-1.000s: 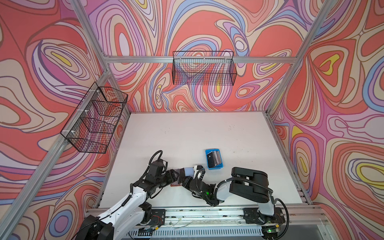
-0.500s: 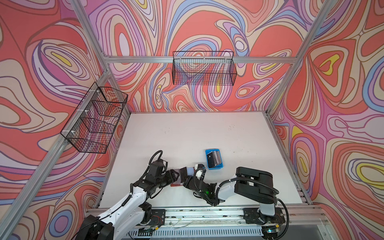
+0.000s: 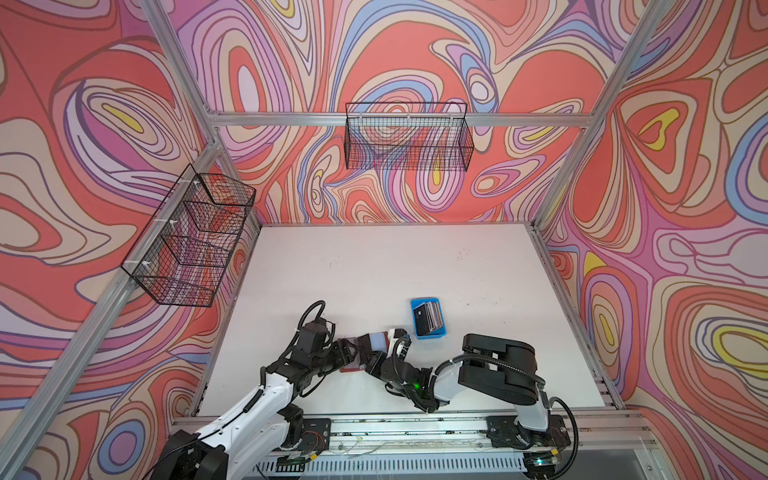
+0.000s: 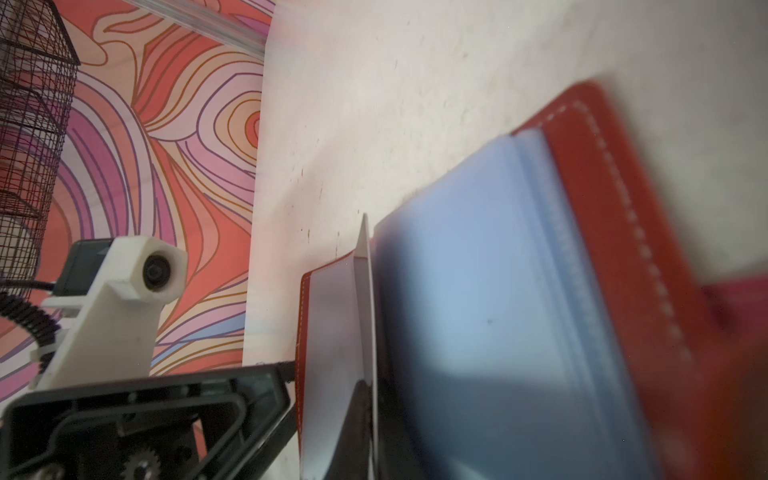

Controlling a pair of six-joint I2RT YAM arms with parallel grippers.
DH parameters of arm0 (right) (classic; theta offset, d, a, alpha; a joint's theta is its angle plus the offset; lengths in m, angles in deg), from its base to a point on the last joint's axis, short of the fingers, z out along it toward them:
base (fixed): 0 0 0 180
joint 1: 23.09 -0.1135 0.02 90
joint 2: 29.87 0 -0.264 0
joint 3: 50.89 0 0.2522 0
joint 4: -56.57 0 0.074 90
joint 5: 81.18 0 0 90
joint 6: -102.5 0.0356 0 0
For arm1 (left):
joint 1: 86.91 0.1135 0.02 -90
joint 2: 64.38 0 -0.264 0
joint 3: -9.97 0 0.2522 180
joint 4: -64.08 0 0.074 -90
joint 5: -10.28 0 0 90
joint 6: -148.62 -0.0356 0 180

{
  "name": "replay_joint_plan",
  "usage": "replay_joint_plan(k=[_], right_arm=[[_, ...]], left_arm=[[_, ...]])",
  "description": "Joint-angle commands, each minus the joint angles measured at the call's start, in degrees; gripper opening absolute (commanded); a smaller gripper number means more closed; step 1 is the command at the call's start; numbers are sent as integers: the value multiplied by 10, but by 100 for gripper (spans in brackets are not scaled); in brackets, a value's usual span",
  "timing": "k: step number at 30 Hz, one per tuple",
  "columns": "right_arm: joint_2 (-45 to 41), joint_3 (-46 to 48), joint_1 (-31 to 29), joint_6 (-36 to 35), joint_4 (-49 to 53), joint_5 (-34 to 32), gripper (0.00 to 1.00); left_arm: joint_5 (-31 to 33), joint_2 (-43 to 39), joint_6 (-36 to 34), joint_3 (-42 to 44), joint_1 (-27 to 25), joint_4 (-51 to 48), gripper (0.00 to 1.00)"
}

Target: Put the credit cards into the card holder

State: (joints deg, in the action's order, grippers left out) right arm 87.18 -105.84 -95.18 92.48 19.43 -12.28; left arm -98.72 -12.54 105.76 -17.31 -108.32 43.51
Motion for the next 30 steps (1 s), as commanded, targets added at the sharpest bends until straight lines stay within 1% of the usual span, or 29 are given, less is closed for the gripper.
replay_joint_plan(k=[1, 4, 6, 12, 16, 17, 19, 21, 22, 24, 25, 27, 29, 30], right_arm=[[15, 21, -8, 15, 46, 43, 0], [10, 24, -10, 14, 41, 38, 0], [13, 12, -11, 10, 64, 31, 0], [47, 0, -10, 13, 55, 34, 0], [29, 1, -10, 5, 96, 17, 0], [16, 4, -11, 0, 113, 7, 4], [-17, 4, -10, -13, 156, -13, 17], [-54, -1, -11, -23, 226, -41, 29], [-66, -3, -10, -25, 251, -51, 32], [-92, -14, -10, -34, 319, -77, 43], [-101, -23, -11, -40, 348, -84, 46], [-120, -49, -10, -47, 432, -114, 56], [-125, -61, -11, -48, 469, -125, 64], [-124, -64, -10, -54, 470, -122, 65]], left_arm=[[12, 13, 0, 21, -5, -50, 66], [8, 17, 3, 24, -5, -42, 65], [2, 19, 5, 26, -5, -38, 63], [3, 12, 4, 25, -5, -47, 62], [10, 9, 2, 27, -5, -51, 62], [10, 10, 3, 26, -5, -51, 62], [12, 12, 4, 27, -5, -50, 62], [14, 14, 6, 28, -5, -48, 62], [15, 14, 7, 28, -5, -47, 62], [15, 15, 8, 30, -5, -44, 62], [14, 15, 8, 30, -5, -43, 62], [12, 16, 7, 30, -5, -40, 61], [7, 16, 6, 30, -5, -36, 61], [3, 16, 5, 31, -5, -32, 62]])
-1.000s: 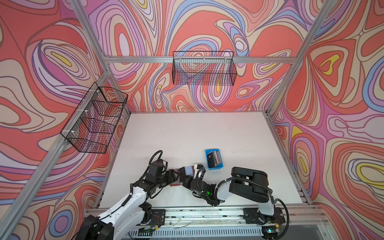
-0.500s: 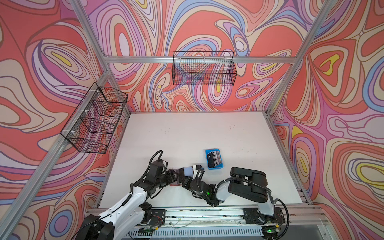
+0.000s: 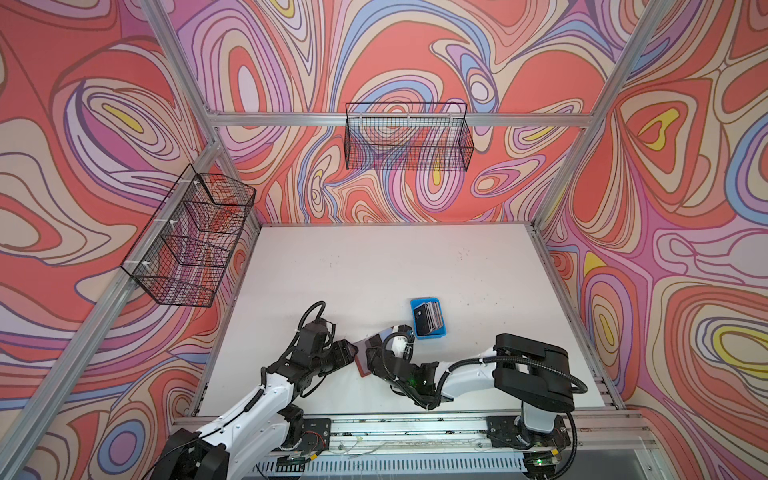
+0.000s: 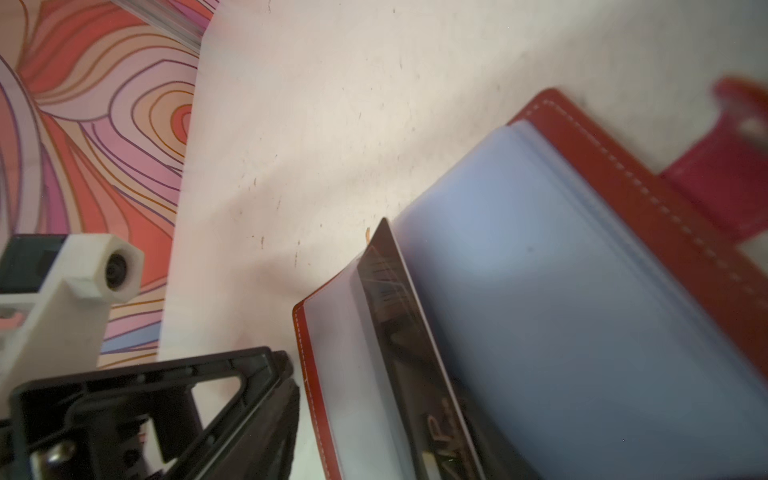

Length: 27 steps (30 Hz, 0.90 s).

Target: Put the credit cards into the card holder

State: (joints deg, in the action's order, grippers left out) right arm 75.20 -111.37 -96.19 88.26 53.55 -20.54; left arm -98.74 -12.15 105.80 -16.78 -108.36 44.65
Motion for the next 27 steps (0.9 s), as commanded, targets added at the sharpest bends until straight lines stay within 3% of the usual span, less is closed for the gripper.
replay_joint_plan(k=[1, 10, 18, 27], right_arm=[[-1, -12, 0, -15, 129, -35, 65], [-31, 0, 14, -27, 154, -49, 72], [-73, 5, 69, -95, 192, -12, 76], [-95, -1, 102, -181, 209, 9, 77]], left_arm=[[-2, 13, 4, 26, -5, -41, 61], [-43, -1, 8, 32, -5, -15, 56], [-58, -5, 19, 25, -13, 2, 46], [-24, 12, 46, -3, -73, 15, 46]])
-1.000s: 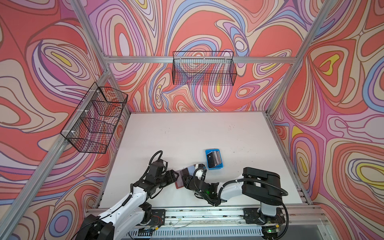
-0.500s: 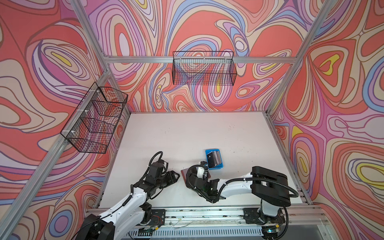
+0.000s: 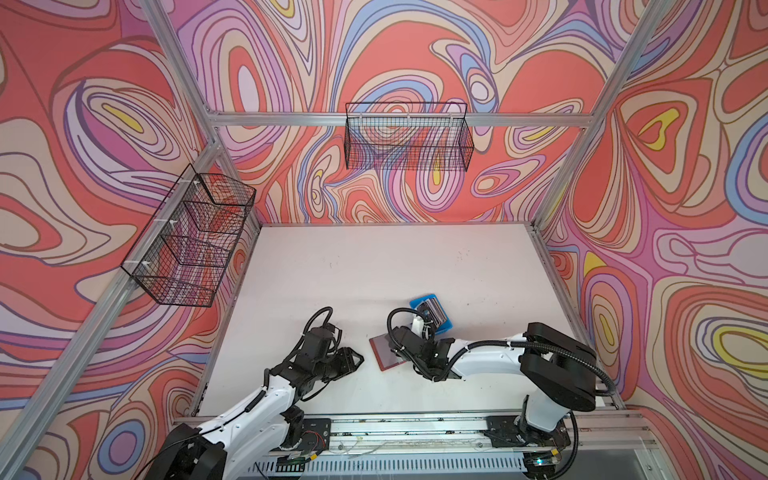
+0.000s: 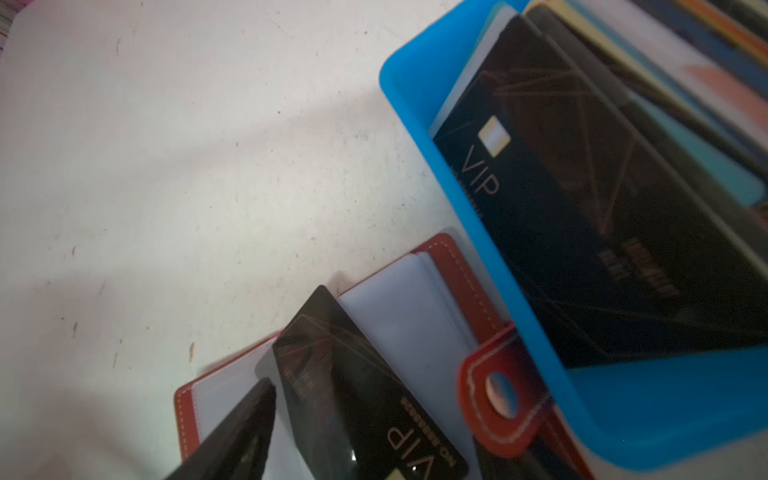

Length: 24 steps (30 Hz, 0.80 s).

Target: Put the credit cards into the card holder

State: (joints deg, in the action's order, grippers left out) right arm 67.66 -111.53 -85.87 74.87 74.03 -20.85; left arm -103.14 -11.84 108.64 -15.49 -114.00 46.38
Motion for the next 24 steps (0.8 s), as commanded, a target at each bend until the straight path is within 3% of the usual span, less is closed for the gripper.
replay_joint_plan(k=[1, 6, 14, 21, 24], right_arm=[[-18, -5, 0, -55, 3, 19, 77], [-6, -2, 0, -66, -28, 53, 75], [-10, -29, 21, -121, 23, 26, 76], [7, -28, 48, -175, -5, 113, 64], [20, -31, 48, -176, -2, 119, 60]], left_arm=[[24, 14, 22, -17, -21, 5, 46], [26, 50, 32, -20, -31, 35, 46], [30, 128, 45, -39, -71, 86, 43], [41, 197, 72, -42, -89, 146, 39], [42, 226, 76, -43, -90, 165, 37]])
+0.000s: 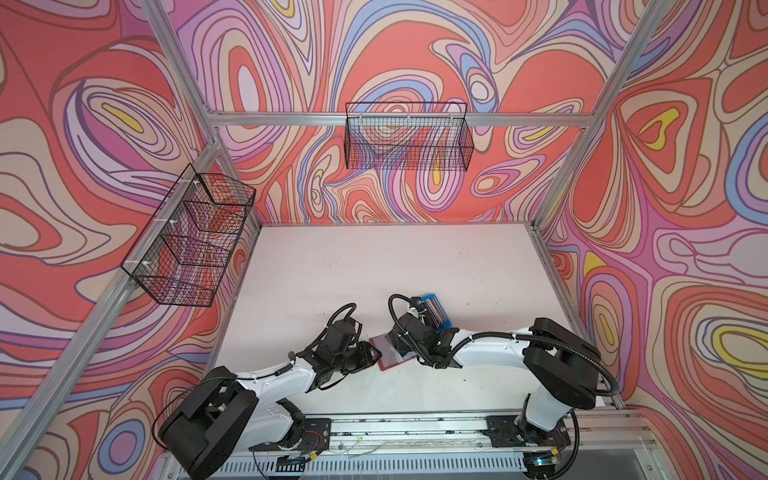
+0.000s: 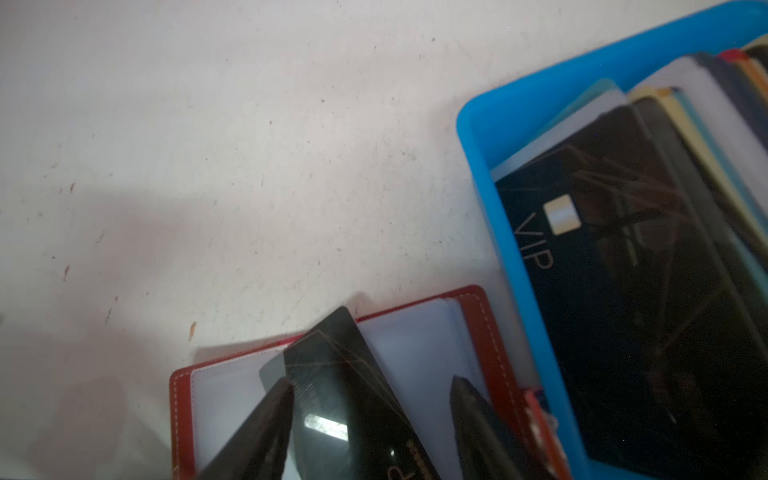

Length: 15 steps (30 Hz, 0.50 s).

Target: Put the credit cards into the card holder

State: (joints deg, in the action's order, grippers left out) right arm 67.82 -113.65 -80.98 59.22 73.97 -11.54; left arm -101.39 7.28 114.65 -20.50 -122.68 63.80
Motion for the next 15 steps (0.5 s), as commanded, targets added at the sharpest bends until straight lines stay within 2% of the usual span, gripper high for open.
replay_joint_plan(k=[1, 6, 15], right_arm=[[22, -11, -1, -19, -3, 29, 59], [29, -14, 0, -11, -3, 48, 47], [17, 34, -1, 70, -75, 92, 32]], left_arm=[[23, 45, 16, 6, -4, -3, 36], [18, 95, 17, -2, -4, 25, 30], [36, 124, 4, -21, -4, 11, 29]])
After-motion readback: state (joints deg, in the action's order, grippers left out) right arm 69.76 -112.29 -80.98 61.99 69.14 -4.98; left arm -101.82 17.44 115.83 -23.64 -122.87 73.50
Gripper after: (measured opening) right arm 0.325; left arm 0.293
